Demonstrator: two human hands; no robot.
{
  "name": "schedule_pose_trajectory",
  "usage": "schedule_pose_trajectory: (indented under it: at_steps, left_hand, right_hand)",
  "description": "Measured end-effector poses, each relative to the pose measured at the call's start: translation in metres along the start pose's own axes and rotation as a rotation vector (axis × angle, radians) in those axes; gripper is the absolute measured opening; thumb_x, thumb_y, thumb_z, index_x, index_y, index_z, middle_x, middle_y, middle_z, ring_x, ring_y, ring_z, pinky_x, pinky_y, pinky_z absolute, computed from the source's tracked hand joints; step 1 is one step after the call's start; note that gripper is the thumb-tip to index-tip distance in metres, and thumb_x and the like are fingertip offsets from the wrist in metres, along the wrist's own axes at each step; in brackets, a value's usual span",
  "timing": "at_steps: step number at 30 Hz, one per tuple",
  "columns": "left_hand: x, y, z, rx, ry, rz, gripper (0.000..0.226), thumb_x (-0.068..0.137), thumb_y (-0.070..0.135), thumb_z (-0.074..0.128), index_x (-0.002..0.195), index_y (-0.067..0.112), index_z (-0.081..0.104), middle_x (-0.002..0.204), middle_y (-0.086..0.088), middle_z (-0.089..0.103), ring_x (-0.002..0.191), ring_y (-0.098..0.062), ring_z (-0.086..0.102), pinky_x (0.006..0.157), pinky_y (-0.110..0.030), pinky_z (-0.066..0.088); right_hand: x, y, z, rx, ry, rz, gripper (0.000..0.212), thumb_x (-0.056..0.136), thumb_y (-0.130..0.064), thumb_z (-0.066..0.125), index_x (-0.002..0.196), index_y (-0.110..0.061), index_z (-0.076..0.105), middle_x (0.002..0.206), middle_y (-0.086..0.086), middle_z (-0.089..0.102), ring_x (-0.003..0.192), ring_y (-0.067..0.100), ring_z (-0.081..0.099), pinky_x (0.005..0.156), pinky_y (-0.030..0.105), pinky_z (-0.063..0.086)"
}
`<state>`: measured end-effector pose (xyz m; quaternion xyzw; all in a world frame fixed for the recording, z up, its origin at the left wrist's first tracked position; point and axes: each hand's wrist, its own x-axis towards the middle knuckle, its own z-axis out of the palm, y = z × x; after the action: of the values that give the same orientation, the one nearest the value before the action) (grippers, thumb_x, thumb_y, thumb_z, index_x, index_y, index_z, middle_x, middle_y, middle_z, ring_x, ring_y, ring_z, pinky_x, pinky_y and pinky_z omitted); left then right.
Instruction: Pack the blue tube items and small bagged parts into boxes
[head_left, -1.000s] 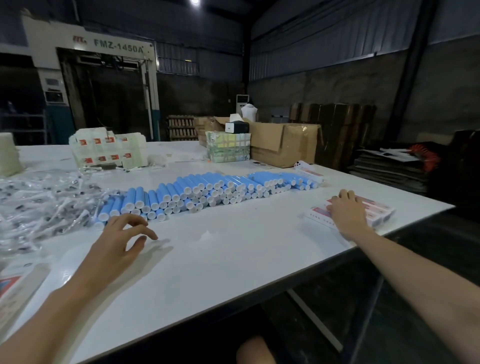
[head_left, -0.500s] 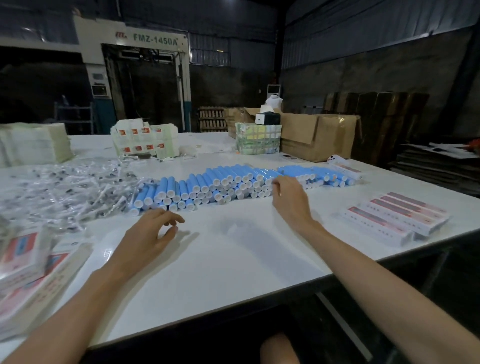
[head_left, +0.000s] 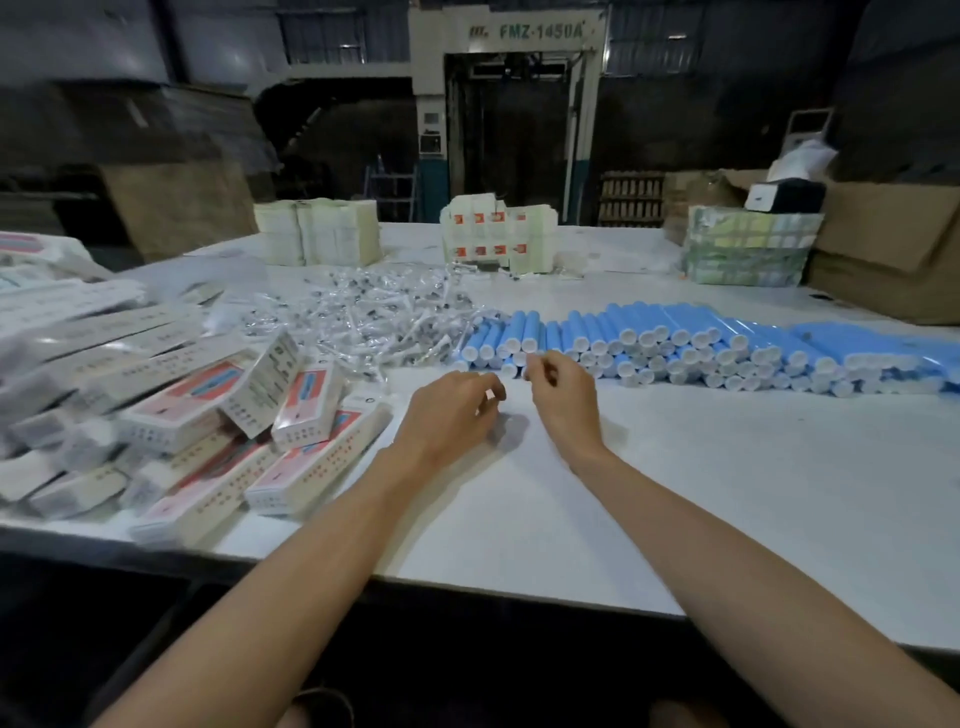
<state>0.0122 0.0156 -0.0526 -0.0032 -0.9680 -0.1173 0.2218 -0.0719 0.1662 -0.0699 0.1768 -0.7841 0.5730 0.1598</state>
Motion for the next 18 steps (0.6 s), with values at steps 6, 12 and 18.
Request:
schedule_pose_trajectory:
  at_steps: [6, 12, 18]
  left_hand:
    - [-0.008, -0.03, -0.032, 0.306, 0.098, -0.289, 0.031, 0.104, 0.023, 0.057, 0.132, 0.012, 0.062, 0.133, -0.012, 0.065, 0.124, -0.035, 0.057, 0.091, -0.045, 0.049]
    - [-0.015, -0.067, -0.072, 0.605, -0.024, -0.647, 0.043, 0.109, 0.037, 0.055, 0.136, 0.004, 0.055, 0.146, -0.023, 0.054, 0.13, -0.039, 0.053, 0.105, -0.044, 0.045]
    - [-0.007, -0.076, -0.066, 0.697, -0.177, -0.667, 0.053, 0.108, 0.05, 0.059, 0.136, 0.005, 0.058, 0.135, -0.019, 0.063, 0.125, -0.033, 0.058, 0.082, -0.038, 0.046]
  right_hand:
    - [0.002, 0.005, -0.001, 0.098, -0.025, 0.033, 0.038, 0.106, -0.03, 0.056, 0.084, -0.001, 0.064, 0.073, 0.006, 0.065, 0.067, 0.016, 0.056, 0.067, 0.036, 0.046]
    - [0.003, 0.007, 0.0, 0.108, -0.062, 0.022, 0.036, 0.106, -0.029, 0.056, 0.082, -0.003, 0.065, 0.063, -0.012, 0.059, 0.061, 0.01, 0.052, 0.063, 0.031, 0.042]
    - [0.003, 0.008, 0.0, 0.116, -0.083, 0.029, 0.036, 0.107, -0.033, 0.056, 0.081, -0.01, 0.067, 0.063, -0.012, 0.059, 0.059, 0.006, 0.054, 0.061, 0.026, 0.042]
